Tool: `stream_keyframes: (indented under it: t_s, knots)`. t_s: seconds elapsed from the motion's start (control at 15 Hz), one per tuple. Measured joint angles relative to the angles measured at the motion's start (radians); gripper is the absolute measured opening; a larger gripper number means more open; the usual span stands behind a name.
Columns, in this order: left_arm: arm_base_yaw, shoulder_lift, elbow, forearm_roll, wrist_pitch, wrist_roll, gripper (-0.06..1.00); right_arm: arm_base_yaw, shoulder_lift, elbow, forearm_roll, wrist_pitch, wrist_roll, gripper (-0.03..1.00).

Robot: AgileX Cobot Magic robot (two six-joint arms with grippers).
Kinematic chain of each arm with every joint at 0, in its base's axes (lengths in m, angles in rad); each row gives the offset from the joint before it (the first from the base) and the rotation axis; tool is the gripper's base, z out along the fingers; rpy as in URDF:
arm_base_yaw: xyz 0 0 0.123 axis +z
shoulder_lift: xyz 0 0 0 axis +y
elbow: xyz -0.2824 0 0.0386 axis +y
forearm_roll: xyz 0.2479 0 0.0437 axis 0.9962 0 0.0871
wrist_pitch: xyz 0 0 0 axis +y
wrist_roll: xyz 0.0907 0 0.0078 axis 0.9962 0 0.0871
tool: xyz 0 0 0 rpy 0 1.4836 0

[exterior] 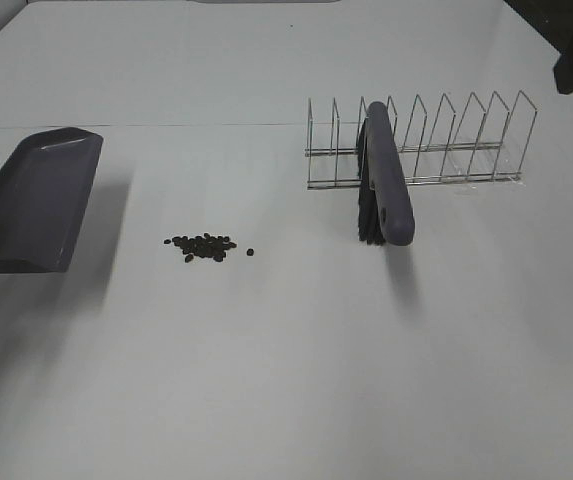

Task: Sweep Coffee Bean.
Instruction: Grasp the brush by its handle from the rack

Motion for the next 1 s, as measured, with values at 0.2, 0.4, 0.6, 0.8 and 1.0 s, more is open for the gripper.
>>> stream_keyframes:
  t_s: [0.2,0.4,0.6,0.8,1.0]
  knots:
    - [0.000,0.000,0.000,0.000,0.000,0.000,0.33,0.000,0.143,-0.117,0.000,-0.001,-0.021,0.68]
    - [0.000,0.000,0.000,0.000,0.000,0.000,0.33,0.000,0.276,-0.217,0.000,-0.001,-0.023,0.68]
    - [0.000,0.000,0.000,0.000,-0.002,0.000,0.33,0.000,0.491,-0.398,0.000,-0.001,-0.046,0.68]
    - [0.000,0.000,0.000,0.000,-0.002,0.000,0.33,0.000,0.613,-0.531,0.001,-0.001,-0.046,0.68]
    - [0.000,0.000,0.000,0.005,-0.003,0.000,0.33,0.000,0.748,-0.670,0.034,-0.001,-0.047,0.68]
